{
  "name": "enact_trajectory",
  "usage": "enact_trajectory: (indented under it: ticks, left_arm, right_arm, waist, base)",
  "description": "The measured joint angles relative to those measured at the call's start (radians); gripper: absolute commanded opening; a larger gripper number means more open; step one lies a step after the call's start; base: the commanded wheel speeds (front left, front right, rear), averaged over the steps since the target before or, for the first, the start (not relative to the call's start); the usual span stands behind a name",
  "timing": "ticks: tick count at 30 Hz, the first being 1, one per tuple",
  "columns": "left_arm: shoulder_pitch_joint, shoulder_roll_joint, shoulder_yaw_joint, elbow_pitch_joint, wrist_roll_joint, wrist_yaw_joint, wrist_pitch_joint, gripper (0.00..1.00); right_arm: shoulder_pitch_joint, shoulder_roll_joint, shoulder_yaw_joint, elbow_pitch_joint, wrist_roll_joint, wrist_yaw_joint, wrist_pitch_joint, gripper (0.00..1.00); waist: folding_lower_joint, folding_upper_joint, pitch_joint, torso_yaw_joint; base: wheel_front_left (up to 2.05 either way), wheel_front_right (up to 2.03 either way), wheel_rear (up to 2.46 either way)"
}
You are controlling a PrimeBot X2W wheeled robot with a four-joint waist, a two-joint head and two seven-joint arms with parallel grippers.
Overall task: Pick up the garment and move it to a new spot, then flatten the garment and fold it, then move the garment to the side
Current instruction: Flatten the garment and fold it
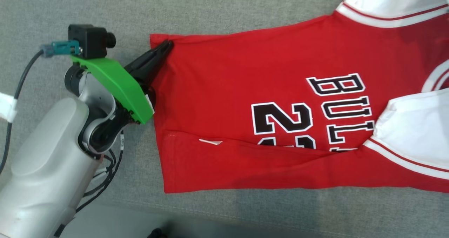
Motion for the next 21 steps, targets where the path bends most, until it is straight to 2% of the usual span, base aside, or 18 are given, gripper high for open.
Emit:
enact_trajectory:
  ticks: [10,14,21]
  left_arm:
    - [0.108,0.04,-0.015,0.002,0.027,-0.006,-0.09,0.0]
    - [0.169,0.066,-0.022,0.002,0.035,-0.006,-0.117,0.0]
    - [0.259,0.074,-0.03,0.001,0.032,-0.006,-0.148,0.0]
  right_arm:
    - [0.206,0.049,0.009,-0.029,0.046,0.065,-0.109,0.0]
    - [0.283,0.054,-0.024,-0.043,0.063,0.065,-0.164,0.0]
    - [0.431,0.059,-0.054,-0.091,0.096,0.077,-0.244,0.0]
  waist:
    - [0.0,0.0,-0.102,-0.045]
    - [0.0,0.0,-0.15,-0.065]
    - [0.0,0.0,-0.231,-0.101]
  base:
    - [0.0,0.0,0.0]
    - [0.0,0.0,0.0]
    - [0.0,0.0,0.0]
